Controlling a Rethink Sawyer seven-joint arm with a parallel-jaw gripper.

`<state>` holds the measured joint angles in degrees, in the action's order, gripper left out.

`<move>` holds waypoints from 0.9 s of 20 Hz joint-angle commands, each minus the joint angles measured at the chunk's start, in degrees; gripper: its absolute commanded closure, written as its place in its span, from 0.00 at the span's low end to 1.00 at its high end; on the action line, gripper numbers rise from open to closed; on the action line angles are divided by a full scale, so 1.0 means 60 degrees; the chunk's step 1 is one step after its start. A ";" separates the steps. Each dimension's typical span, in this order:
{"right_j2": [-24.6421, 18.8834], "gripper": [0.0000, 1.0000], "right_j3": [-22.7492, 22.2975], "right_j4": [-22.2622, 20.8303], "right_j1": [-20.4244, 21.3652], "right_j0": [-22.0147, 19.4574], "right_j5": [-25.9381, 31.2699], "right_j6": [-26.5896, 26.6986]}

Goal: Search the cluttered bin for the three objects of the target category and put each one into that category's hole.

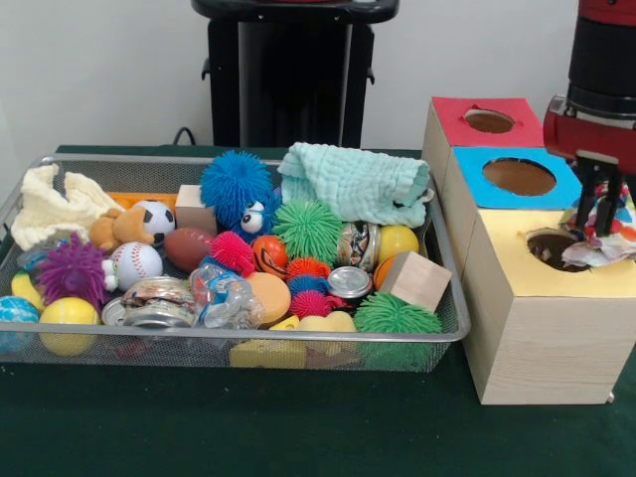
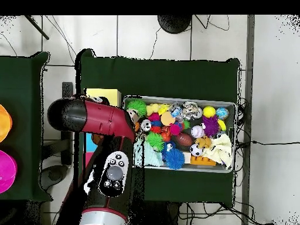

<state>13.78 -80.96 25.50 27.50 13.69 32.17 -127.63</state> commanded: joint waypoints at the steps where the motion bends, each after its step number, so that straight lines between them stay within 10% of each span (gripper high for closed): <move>1: 0.0107 1.00 -0.0575 -0.0534 -0.0865 -0.0010 -0.0534 -0.1549; 18: 0.1502 1.00 -0.0173 -0.0817 -0.0263 0.0107 0.0888 -0.1059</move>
<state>21.10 -80.95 25.21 25.75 15.67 31.12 -127.63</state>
